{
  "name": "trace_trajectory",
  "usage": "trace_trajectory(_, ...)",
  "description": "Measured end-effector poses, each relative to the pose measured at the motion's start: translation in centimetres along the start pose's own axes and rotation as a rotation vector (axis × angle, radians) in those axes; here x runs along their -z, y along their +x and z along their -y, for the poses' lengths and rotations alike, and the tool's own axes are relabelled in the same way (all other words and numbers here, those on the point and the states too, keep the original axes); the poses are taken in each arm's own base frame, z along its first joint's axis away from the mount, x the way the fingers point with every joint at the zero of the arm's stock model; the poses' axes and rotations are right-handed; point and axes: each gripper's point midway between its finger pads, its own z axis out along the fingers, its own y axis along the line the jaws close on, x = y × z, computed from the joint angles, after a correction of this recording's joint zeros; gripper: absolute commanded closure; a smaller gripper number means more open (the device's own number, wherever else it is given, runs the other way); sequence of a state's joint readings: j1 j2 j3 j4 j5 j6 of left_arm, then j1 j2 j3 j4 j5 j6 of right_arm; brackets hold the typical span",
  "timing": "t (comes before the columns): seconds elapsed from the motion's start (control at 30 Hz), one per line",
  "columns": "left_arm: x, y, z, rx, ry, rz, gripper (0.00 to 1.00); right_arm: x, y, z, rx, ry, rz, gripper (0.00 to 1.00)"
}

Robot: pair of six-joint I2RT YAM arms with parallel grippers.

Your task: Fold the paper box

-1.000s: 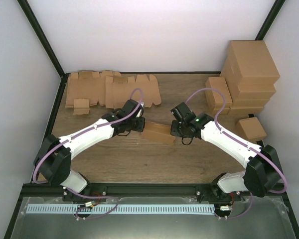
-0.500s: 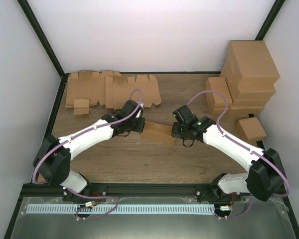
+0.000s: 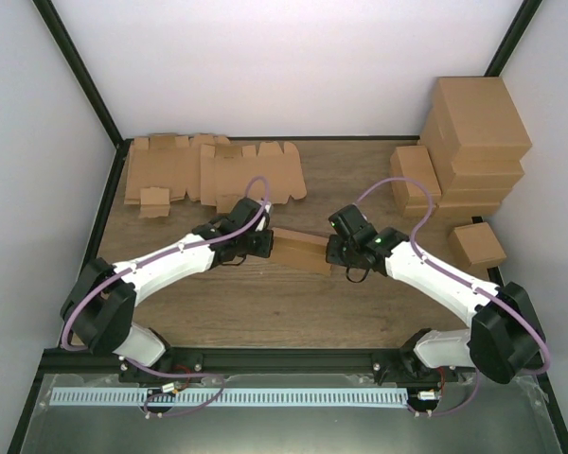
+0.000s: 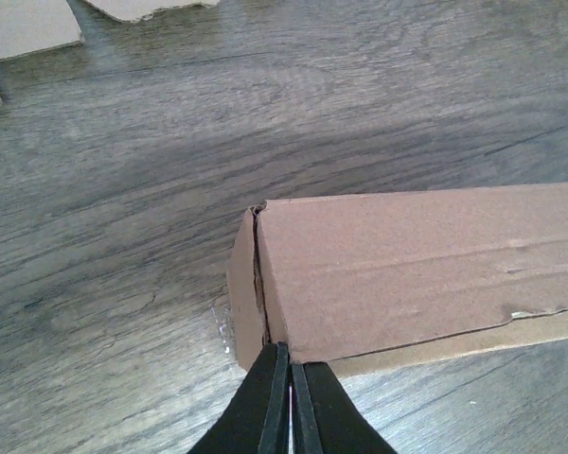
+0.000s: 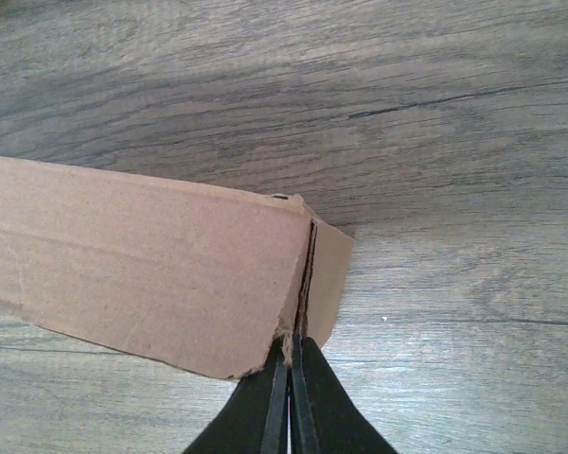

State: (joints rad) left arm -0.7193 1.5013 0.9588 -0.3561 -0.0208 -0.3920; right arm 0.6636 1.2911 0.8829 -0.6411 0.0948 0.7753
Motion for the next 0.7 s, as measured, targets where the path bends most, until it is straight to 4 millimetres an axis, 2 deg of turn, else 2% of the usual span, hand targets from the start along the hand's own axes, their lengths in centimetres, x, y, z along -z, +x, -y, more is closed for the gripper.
trace_trajectory(0.1, -0.1, 0.0, 0.0, 0.003, 0.003, 0.007, 0.96, -0.4, 0.2, 0.1, -0.003, 0.004, -0.003, 0.99)
trace_trajectory(0.13, 0.0, 0.0, 0.0, 0.006, 0.003, 0.008, 0.96, -0.4, 0.2, 0.1, -0.003, 0.002, -0.001, 0.96)
trace_trajectory(0.2, 0.0, 0.2, 0.0, 0.01, 0.006, 0.011, 0.9, -0.4, 0.3, 0.0, -0.002, -0.008, 0.0, 0.85)
trace_trajectory(0.27, 0.2, 0.5, -0.1, 0.014, 0.003, 0.004, 0.76, -0.5, 0.8, 0.1, 0.01, -0.016, -0.015, 0.74)
trace_trajectory(0.33, 0.5, 0.9, -0.2, 0.021, -0.001, -0.006, 0.66, -0.4, 1.3, 0.0, 0.035, -0.027, -0.038, 0.63)
trace_trajectory(0.5, 1.9, 1.1, -0.3, 0.017, -0.009, -0.024, 0.6, 0.4, 2.2, -0.3, 0.092, -0.059, -0.083, 0.43)
trace_trajectory(0.63, 2.9, 0.5, 0.0, 0.017, -0.004, -0.026, 0.5, 1.6, 1.8, -0.9, 0.121, -0.095, -0.078, 0.37)
trace_trajectory(0.7, 3.5, 0.2, 0.2, 0.014, 0.005, -0.032, 0.49, 2.3, 1.5, -1.3, 0.127, -0.136, -0.078, 0.36)
